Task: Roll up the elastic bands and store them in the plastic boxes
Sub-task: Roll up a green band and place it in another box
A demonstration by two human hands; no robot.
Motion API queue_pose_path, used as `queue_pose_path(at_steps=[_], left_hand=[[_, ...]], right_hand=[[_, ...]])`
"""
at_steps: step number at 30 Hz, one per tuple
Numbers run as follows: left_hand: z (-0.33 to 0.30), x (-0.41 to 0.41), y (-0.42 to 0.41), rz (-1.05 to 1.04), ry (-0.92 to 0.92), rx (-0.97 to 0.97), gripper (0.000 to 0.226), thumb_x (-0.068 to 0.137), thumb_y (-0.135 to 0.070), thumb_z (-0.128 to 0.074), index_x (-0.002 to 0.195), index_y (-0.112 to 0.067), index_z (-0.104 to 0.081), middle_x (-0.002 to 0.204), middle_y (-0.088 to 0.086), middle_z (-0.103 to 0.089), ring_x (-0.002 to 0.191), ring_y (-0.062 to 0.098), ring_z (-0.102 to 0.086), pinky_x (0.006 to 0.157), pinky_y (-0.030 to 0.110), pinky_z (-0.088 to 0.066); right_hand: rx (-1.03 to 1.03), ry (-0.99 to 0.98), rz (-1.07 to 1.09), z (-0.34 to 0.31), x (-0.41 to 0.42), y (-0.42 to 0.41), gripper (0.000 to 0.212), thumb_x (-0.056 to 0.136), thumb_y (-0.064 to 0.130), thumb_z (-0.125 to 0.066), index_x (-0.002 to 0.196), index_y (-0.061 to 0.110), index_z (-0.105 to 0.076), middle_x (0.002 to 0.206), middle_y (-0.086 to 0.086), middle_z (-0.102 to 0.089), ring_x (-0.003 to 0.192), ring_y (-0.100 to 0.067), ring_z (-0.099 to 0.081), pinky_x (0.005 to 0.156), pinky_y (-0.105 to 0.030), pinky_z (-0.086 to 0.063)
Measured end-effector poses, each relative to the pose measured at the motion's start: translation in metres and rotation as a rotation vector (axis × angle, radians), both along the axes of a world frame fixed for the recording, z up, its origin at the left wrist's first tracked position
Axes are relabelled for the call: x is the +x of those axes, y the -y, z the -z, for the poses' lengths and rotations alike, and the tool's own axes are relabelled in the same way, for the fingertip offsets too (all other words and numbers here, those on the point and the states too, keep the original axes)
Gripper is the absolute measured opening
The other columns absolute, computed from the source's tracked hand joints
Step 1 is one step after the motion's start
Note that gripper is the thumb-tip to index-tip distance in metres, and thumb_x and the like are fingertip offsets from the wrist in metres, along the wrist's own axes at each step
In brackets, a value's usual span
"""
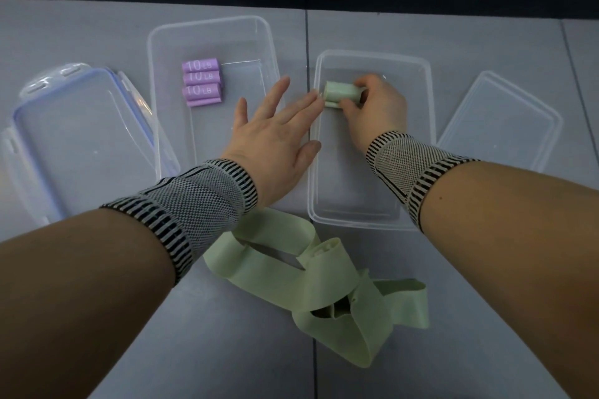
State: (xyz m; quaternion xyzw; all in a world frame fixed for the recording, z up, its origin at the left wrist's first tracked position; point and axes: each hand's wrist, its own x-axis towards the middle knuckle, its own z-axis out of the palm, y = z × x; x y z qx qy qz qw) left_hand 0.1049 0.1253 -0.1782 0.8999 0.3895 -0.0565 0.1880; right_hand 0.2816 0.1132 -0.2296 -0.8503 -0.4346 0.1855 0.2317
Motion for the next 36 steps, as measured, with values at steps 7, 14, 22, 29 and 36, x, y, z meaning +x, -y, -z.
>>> queue_pose_path(at_steps=[7, 14, 22, 29, 36], left_hand=[[0.000, 0.000, 0.000, -0.003, 0.002, 0.005, 0.059, 0.098, -0.042, -0.029, 0.150, -0.032, -0.004, 0.157, -0.019, -0.004, 0.144, 0.014, 0.016, 0.114, 0.057, 0.001], [-0.001, 0.000, -0.001, 0.008, -0.011, -0.002, 0.060, 0.097, -0.043, -0.028, 0.150, -0.031, -0.004, 0.157, -0.019, -0.003, 0.144, 0.014, 0.017, 0.114, 0.057, 0.000], [-0.002, 0.001, 0.000, 0.000, -0.019, -0.006, 0.059, 0.098, -0.043, -0.028, 0.150, -0.032, -0.003, 0.157, -0.019, -0.002, 0.144, 0.014, 0.018, 0.114, 0.057, 0.001], [-0.001, 0.001, 0.001, -0.004, -0.012, -0.003, 0.059, 0.098, -0.042, -0.029, 0.150, -0.031, -0.004, 0.157, -0.019, -0.003, 0.144, 0.014, 0.016, 0.114, 0.058, -0.001], [-0.001, 0.001, 0.000, -0.003, -0.011, 0.000, 0.059, 0.098, -0.042, -0.029, 0.150, -0.031, -0.006, 0.157, -0.019, -0.003, 0.144, 0.014, 0.016, 0.114, 0.058, -0.001]], right_hand=[[0.012, -0.009, 0.008, -0.006, 0.006, 0.000, 0.031, 0.087, 0.024, -0.064, 0.115, 0.011, -0.059, 0.109, -0.008, -0.064, 0.101, -0.025, -0.059, 0.093, -0.038, -0.046], [0.024, -0.010, 0.003, -0.005, 0.001, -0.004, 0.027, 0.085, 0.026, -0.065, 0.109, 0.016, -0.058, 0.100, -0.005, -0.065, 0.093, -0.023, -0.061, 0.087, -0.038, -0.049], [0.048, -0.098, 0.062, -0.004, -0.001, -0.001, 0.029, 0.083, 0.024, -0.067, 0.109, 0.019, -0.053, 0.093, 0.001, -0.061, 0.088, -0.021, -0.061, 0.084, -0.035, -0.049], [0.083, -0.128, 0.051, -0.003, 0.001, 0.005, 0.030, 0.086, 0.024, -0.064, 0.114, 0.019, -0.053, 0.095, -0.004, -0.065, 0.089, -0.021, -0.062, 0.086, -0.037, -0.051], [0.052, -0.036, 0.028, 0.001, 0.004, 0.000, 0.033, 0.089, 0.021, -0.059, 0.122, 0.017, -0.056, 0.107, -0.006, -0.066, 0.100, -0.023, -0.061, 0.089, -0.028, -0.045]])
